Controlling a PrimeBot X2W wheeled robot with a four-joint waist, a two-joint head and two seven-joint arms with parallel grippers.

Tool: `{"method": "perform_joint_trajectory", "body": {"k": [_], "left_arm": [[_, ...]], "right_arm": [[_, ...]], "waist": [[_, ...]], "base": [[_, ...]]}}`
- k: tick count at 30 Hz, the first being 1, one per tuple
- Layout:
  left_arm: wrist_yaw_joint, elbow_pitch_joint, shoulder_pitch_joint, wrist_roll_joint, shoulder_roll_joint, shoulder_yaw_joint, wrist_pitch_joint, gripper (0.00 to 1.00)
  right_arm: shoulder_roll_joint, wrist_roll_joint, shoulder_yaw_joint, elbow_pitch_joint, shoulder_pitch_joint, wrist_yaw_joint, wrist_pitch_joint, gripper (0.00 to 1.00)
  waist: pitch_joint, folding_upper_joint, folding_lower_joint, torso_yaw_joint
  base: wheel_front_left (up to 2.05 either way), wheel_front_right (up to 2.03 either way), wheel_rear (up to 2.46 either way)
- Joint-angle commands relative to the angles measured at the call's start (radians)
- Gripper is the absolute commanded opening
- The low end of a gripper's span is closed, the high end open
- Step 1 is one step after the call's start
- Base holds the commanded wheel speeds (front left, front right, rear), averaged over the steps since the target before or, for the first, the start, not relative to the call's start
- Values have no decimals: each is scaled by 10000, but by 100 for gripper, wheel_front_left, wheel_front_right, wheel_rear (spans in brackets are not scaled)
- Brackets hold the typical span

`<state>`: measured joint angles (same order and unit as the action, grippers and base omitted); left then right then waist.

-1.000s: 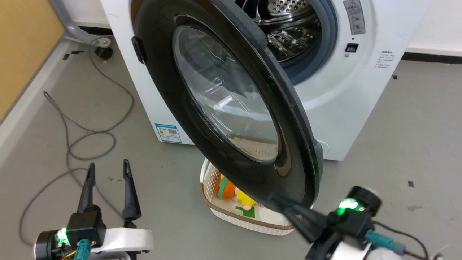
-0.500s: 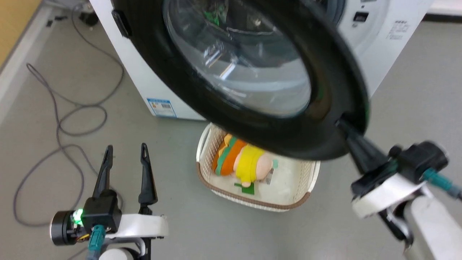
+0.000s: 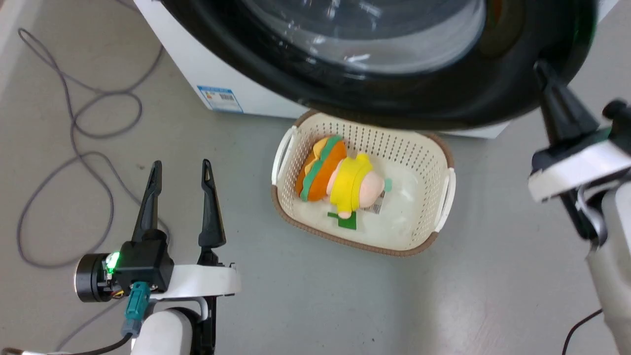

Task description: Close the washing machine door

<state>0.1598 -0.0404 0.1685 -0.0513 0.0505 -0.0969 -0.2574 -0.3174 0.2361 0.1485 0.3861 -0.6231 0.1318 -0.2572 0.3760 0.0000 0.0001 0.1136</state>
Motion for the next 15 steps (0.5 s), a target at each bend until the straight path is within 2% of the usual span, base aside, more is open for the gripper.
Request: {"method": "perform_joint_trajectory", "body": {"k": [1, 15], "left_arm": [[81, -34, 206, -49, -1, -18, -43, 100], [329, -55, 494, -234, -2, -202, -43, 100]], "right_arm": [[-57, -180, -69, 267, -479, -11, -46, 0], [-466, -801, -565, 2204, -2621, -11, -46, 0]], "waist": [[242, 0, -1, 39], [777, 0, -1, 286]], "base": [[0, 0, 0], [0, 0, 0]]}}
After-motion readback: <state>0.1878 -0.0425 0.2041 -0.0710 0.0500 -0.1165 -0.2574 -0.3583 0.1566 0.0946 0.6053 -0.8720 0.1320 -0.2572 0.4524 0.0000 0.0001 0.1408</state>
